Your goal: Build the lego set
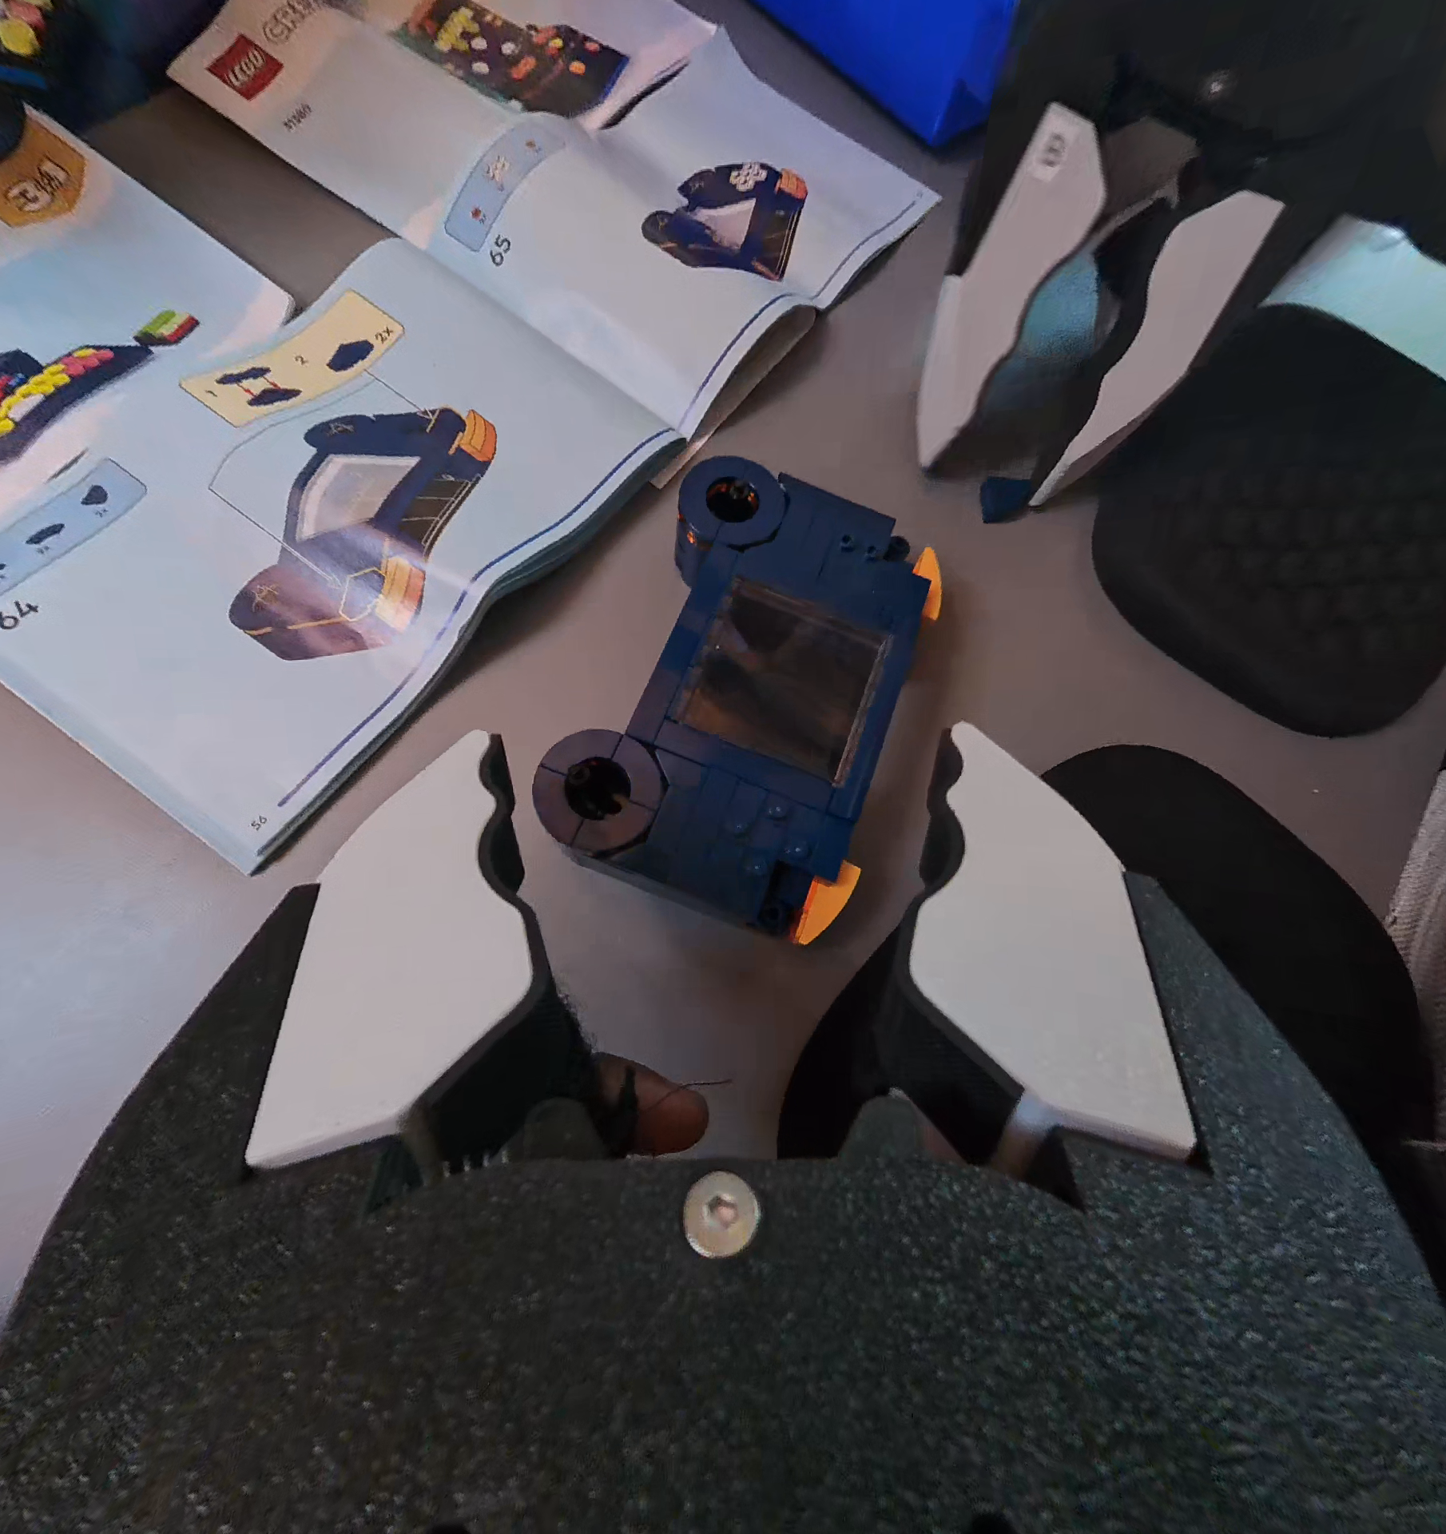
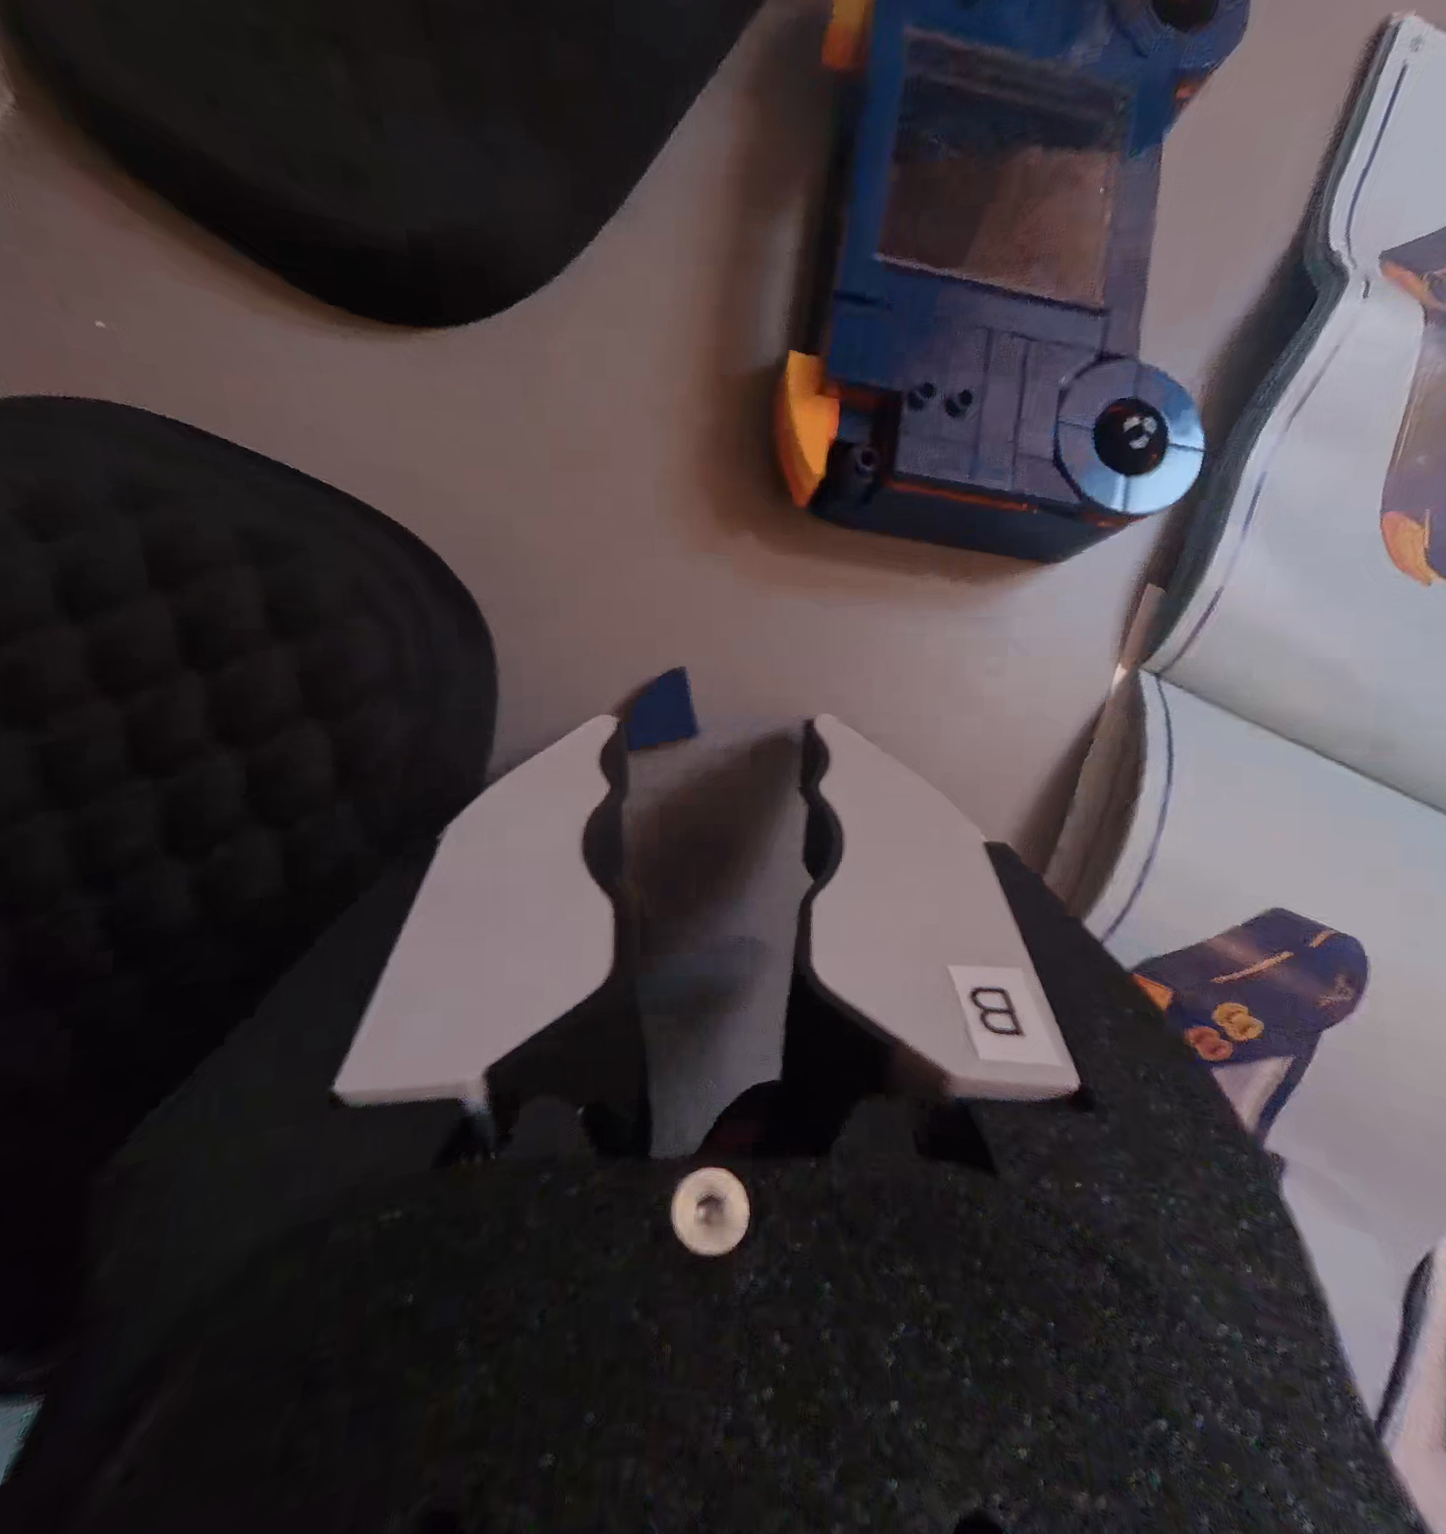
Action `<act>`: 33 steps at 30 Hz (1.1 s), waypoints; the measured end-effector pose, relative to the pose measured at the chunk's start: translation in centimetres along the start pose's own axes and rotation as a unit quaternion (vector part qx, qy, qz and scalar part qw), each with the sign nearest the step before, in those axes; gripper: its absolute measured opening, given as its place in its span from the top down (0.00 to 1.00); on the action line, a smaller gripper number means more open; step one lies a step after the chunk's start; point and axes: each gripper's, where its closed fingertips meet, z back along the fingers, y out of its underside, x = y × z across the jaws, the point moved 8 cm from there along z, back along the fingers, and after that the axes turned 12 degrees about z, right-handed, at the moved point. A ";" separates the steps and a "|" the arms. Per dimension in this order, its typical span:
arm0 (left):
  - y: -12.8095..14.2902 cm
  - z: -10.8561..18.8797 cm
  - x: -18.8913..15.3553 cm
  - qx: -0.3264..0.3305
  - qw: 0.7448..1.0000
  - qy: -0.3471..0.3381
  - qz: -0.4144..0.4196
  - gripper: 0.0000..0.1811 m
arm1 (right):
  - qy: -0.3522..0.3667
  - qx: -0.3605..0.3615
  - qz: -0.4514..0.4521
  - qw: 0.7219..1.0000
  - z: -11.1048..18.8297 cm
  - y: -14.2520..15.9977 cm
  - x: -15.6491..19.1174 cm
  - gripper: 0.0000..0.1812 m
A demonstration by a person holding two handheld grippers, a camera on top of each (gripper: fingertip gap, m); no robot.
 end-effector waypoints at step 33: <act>0.2 -2.2 -4.7 -0.018 0.992 0.050 -0.114 0.71 | 0.052 -0.049 0.076 0.995 -0.1 -4.5 -2.6 0.94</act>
